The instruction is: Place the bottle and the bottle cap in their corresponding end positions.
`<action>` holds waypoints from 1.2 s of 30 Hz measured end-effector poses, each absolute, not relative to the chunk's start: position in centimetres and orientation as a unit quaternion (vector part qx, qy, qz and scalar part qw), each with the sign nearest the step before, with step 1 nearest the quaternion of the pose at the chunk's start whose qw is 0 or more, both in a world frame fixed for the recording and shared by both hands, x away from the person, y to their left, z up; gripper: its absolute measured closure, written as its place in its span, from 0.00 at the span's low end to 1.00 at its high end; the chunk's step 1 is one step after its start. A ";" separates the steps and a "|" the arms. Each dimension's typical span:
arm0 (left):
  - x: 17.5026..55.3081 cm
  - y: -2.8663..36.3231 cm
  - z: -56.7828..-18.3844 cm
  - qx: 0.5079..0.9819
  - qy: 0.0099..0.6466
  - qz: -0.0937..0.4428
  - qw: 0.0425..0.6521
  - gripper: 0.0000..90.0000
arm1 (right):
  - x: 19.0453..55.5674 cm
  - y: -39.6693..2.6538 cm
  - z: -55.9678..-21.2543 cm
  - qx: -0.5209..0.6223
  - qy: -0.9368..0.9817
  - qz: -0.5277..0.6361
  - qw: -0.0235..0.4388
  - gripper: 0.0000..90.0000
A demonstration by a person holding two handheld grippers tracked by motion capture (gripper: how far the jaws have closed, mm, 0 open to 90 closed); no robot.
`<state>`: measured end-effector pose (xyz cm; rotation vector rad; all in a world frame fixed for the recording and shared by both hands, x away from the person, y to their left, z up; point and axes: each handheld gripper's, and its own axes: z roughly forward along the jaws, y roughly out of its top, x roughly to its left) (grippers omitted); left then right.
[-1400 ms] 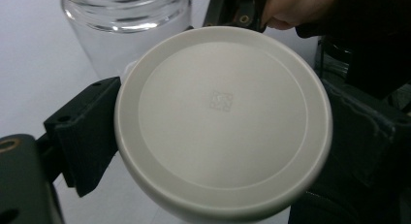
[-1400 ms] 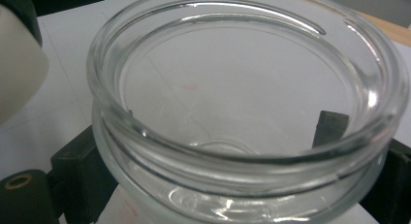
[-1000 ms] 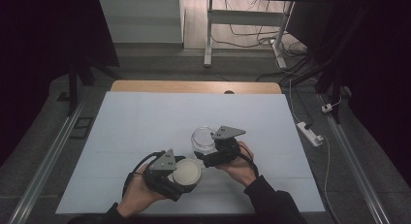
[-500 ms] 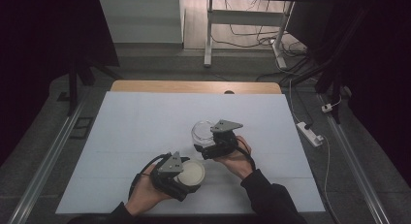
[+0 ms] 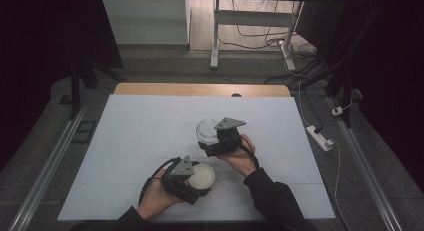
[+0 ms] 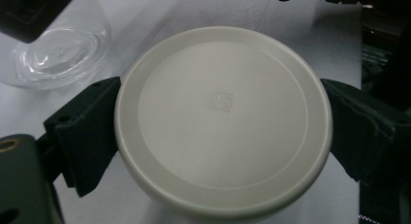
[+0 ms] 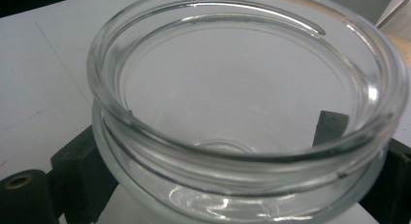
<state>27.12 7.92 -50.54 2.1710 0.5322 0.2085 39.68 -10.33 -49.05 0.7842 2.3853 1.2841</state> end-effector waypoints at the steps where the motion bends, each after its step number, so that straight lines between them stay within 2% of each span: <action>1: 27.2 7.8 -50.6 0.872 0.212 0.084 0.432 0.09 | 39.8 -10.3 -49.1 0.274 0.836 0.448 0.161 0.07; 17: 28.4 7.3 -51.9 0.869 0.229 0.094 0.429 0.09 | 42.4 -9.2 -49.8 0.283 0.833 0.441 0.176 0.07; 36: 30.1 6.6 -53.3 0.881 0.244 0.102 0.394 0.09 | 44.7 -7.8 -50.9 0.292 0.833 0.435 0.179 0.07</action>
